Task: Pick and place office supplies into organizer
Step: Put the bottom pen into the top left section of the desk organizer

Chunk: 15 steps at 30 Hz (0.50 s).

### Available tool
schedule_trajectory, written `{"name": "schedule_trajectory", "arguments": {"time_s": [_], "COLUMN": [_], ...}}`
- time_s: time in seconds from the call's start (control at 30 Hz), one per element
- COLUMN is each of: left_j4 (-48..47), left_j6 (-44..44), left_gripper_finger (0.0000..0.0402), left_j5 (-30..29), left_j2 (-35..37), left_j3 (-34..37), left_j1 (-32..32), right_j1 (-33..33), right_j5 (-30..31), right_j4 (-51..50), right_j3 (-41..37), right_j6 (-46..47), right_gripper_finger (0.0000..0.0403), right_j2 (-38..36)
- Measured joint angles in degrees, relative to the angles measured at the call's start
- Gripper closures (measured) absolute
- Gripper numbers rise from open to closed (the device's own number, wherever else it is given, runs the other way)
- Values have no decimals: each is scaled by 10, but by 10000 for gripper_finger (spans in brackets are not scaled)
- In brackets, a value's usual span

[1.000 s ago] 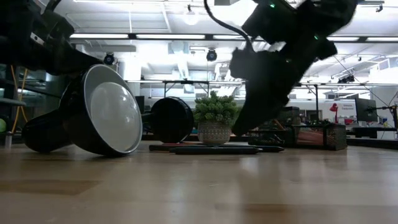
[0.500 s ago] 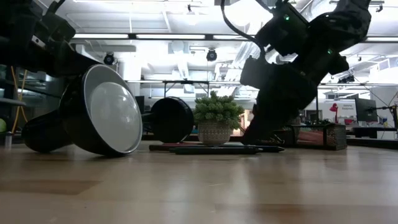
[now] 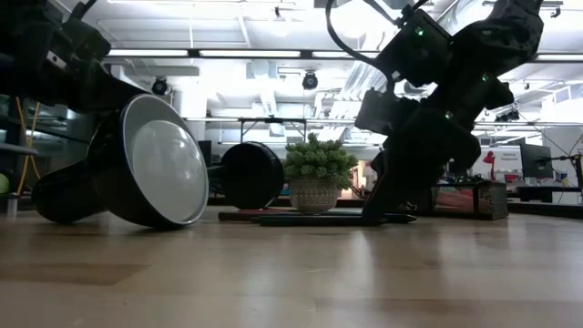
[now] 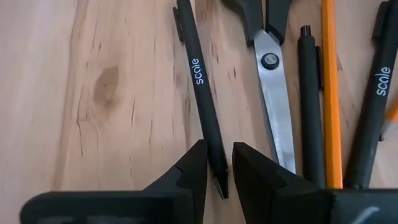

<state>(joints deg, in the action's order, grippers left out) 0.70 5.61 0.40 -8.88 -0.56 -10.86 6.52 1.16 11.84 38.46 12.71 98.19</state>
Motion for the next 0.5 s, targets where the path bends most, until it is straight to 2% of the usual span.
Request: {"name": "schedule_trajectory", "arguments": {"time_s": [0.17,0.37,0.5], "left_j4": [0,0,1], "left_j6": [8,9,9], "left_gripper_finger": [401,401,401], "left_j5": [0,0,-10], "left_j2": [0,0,0], "left_j3": [0,0,0], "left_j1": [0,0,0], "right_j1": [0,-1,6], "right_j5": [20,4,-1], "right_j4": [4,29,61], "right_j3": [1,3,3], "right_j6": [-16,-7,5], "right_gripper_finger": [335,339,374], "right_j2": [13,62,80]}}
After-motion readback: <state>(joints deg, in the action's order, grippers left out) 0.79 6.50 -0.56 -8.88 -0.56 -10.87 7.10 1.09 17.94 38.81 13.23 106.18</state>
